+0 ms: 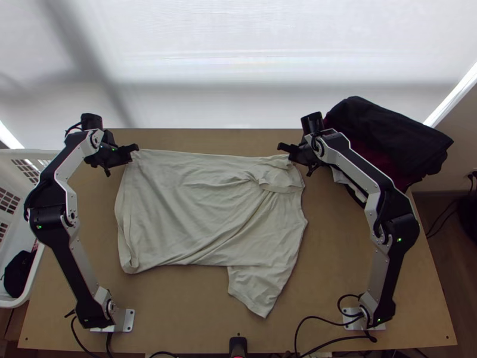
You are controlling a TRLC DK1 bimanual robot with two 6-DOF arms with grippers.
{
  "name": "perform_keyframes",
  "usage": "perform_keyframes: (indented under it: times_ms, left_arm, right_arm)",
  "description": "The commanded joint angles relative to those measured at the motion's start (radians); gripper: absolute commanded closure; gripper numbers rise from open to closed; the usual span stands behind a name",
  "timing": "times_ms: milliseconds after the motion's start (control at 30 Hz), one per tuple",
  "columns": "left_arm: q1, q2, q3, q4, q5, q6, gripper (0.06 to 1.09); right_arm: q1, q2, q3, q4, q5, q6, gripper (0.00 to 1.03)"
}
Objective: Fold the t-shirt
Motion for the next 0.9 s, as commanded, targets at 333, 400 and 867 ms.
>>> perform_keyframes:
  times_ms: [333,400,867]
  left_arm:
    - [-0.005,0.039,-0.021,-0.007,-0.011,0.019,0.78]
    - [-0.006,0.044,-0.021,-0.003,-0.011,0.021,0.78]
    - [-0.028,0.048,-0.032,0.02,-0.013,0.019,0.93]
  right_arm:
    - [-0.007,-0.018,-0.019,-0.002,0.005,0.0,1.0]
    - [-0.007,-0.018,-0.02,-0.002,0.005,0.0,1.0]
    - [-0.007,-0.022,-0.025,-0.002,0.004,-0.001,1.0]
